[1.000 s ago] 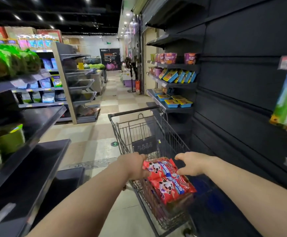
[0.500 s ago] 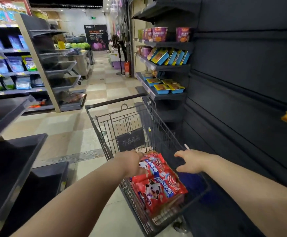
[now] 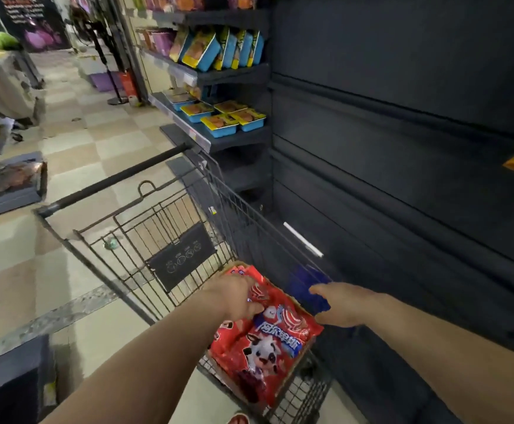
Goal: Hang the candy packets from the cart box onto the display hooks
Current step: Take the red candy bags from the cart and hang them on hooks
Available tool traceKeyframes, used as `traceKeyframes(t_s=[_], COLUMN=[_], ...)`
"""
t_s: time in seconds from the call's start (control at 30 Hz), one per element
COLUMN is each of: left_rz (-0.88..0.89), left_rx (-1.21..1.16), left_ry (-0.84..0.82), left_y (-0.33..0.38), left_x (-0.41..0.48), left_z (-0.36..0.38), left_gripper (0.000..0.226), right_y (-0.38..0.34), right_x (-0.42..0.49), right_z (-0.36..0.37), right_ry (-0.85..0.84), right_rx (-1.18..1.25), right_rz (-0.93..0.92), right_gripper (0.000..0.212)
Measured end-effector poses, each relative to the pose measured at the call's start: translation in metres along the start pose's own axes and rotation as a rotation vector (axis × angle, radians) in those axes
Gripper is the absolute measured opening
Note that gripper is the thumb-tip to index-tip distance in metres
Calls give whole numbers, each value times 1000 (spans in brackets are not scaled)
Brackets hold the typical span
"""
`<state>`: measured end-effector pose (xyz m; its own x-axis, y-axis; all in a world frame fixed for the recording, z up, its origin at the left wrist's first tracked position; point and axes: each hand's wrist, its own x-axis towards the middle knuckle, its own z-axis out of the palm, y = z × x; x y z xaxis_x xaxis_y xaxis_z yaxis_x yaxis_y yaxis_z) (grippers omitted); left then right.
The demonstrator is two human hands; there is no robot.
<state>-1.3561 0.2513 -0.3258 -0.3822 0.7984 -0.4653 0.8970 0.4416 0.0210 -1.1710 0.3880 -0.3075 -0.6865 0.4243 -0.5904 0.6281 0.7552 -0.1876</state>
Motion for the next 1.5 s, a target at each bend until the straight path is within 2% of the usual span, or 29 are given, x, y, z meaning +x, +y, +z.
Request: traceKeyframes(t_s=[0.2,0.33,0.4,0.5,0.6,0.7,0.9,1.03,1.13,1.2,1.3,1.43,1.5], left_rz=[100,134,119,108,75,50,-20,-107,-149,-162,-187,-191,-205], left_rx=[-30,-39,-52,-84,-119,-176,-358,-520,-591,-609,-628,-650,-652], left_ry=[-84,-143,-203,-301,-351,-383,-431,-432,-440,-413,-406,-403,-405], left_y=[-51,-87,-99,-111,-121,-124,-127,-134,-133,-131,-128,-127,-127], left_x=[78,113,128,146,163,175,195,210,217,222,224,223,225], left_z=[10,33,44,61,82,97,127,148,152,154,154,149,147], left_gripper=[75,91,91,95,98,94,99,115,89,79,73,66,67], right_y=[-19,-28,-32,-37,-41,-46,-50,-52,-52,-52,-54,-52,-52], right_x=[57,90,98,112,128,138,161,173,180,184,189,189,190], right_z=[12,46,64,89,117,134,169,183,195,202,201,198,201], right_ry=[-31,-65,-101,-131,-149,-165,-106,-27,24,62,145,100,111], right_rx=[157,315,387,513,606,716,1106,1228,1401,1491,1630,1749,1772], right_rz=[105,167,225,339,398,473,619,712,771,828,916,1010,1021], right_gripper=[56,50,56,54,62,61,54,63,62,64,61,91,81])
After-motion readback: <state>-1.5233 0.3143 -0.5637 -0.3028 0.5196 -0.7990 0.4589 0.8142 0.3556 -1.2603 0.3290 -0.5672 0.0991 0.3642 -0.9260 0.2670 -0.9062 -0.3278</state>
